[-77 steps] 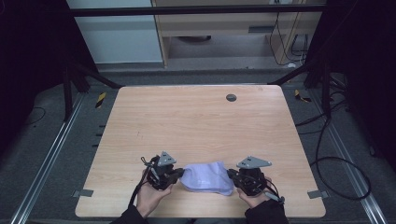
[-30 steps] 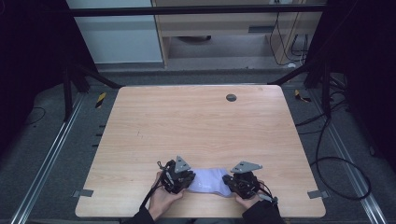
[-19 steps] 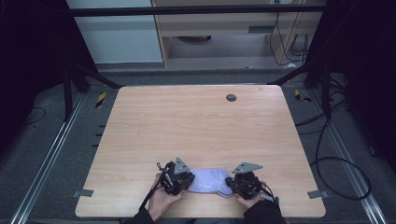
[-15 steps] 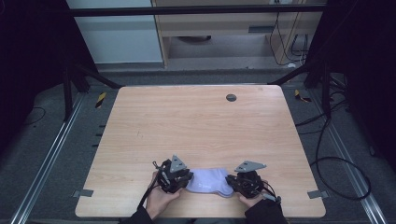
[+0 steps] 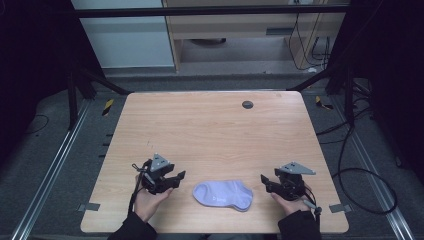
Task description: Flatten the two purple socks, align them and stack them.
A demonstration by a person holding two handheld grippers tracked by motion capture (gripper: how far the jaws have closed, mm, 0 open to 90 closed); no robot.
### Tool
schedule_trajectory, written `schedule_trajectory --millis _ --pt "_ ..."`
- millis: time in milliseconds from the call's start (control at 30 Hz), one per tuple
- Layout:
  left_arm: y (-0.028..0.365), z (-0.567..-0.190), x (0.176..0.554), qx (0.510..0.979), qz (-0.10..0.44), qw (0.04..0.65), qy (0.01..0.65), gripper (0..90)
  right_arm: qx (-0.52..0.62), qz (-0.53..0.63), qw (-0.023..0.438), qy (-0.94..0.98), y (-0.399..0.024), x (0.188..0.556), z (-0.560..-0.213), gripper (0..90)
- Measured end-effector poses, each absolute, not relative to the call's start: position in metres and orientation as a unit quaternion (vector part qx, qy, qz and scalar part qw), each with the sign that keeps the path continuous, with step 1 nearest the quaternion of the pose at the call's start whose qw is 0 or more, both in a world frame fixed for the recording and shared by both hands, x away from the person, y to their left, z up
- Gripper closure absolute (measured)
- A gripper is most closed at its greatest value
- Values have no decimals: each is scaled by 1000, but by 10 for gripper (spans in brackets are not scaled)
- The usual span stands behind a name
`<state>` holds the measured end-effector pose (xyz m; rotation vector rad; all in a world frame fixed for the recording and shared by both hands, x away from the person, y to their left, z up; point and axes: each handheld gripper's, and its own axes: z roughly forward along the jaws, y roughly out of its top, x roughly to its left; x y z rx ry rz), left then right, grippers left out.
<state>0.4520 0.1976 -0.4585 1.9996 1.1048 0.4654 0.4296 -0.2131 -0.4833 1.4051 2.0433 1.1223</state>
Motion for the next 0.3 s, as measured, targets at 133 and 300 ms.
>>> schedule_trajectory --millis 133,300 --pt "217 -459 458 778 186 395 453 403 519 400 211 725 -225 433 -485 340" --pt "241 -462 464 765 193 387 477 362 531 398 213 717 -235 436 -487 311"
